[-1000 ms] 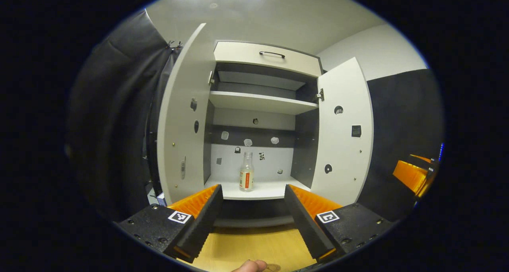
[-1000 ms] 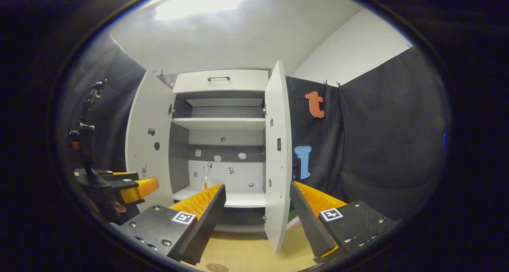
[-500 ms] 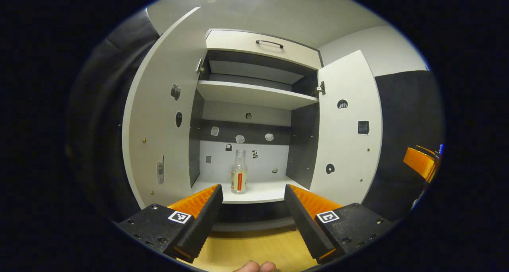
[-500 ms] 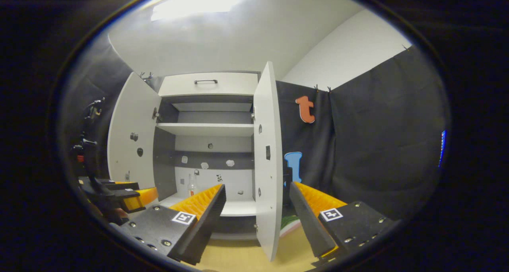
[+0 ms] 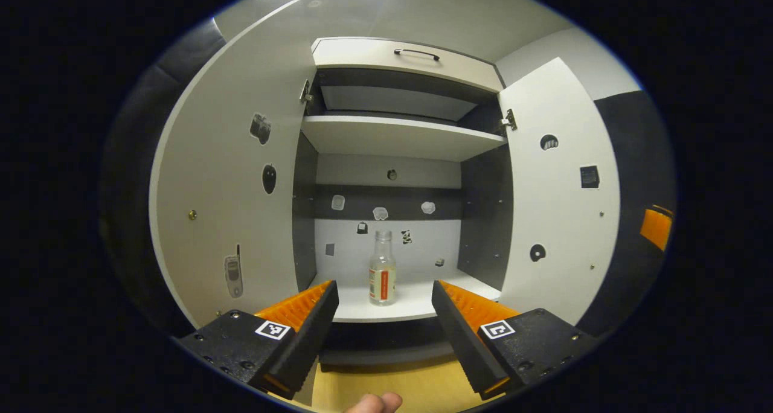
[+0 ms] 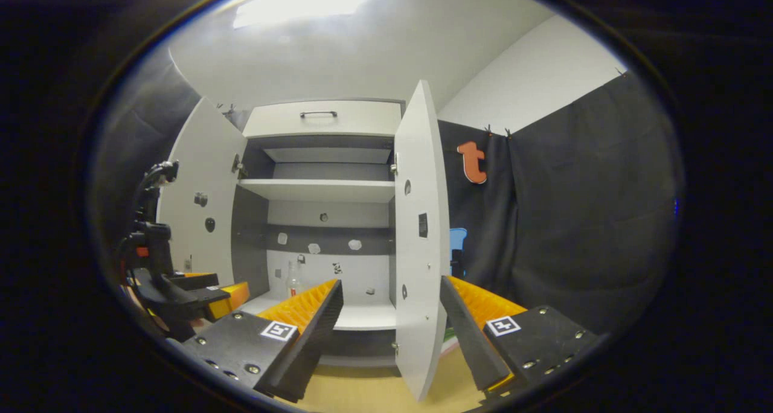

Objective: Grasp the bottle in the cabinet with the left hand and place it on the coaster, then close the right door with the right hand and the left door with the left hand.

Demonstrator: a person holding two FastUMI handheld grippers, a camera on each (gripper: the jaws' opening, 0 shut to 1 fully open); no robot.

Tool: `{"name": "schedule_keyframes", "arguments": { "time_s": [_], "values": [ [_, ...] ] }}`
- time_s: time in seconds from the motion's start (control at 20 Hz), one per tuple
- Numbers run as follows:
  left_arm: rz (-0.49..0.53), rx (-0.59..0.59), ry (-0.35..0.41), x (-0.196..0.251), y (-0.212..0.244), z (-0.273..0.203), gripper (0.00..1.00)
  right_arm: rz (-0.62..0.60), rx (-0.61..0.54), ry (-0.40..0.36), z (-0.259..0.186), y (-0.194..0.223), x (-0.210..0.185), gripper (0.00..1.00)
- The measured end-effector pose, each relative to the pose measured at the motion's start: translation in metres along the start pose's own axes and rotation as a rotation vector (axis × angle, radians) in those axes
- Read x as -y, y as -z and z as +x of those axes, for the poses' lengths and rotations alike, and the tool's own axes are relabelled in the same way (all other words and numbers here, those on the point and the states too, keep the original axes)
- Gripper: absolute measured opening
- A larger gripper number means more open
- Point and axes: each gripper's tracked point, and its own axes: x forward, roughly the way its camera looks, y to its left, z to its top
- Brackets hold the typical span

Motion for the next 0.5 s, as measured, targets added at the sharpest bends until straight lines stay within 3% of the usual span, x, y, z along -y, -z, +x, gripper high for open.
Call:
{"name": "schedule_keyframes", "arguments": {
  "time_s": [0.05, 0.3, 0.5],
  "values": [
    [-0.001, -0.001, -0.011, -0.004, 0.005, 0.012, 0.99, 0.000, 0.002, -0.014, 0.002, 0.000, -0.006, 0.98],
    [-0.026, -0.043, -0.039, -0.017, 0.036, 0.083, 0.99, 0.024, -0.012, -0.046, 0.013, 0.008, -0.023, 0.98],
    [-0.040, -0.071, -0.024, -0.012, 0.066, 0.149, 0.99, 0.047, -0.055, 0.002, 0.021, 0.013, -0.017, 0.98]
  ]
}}
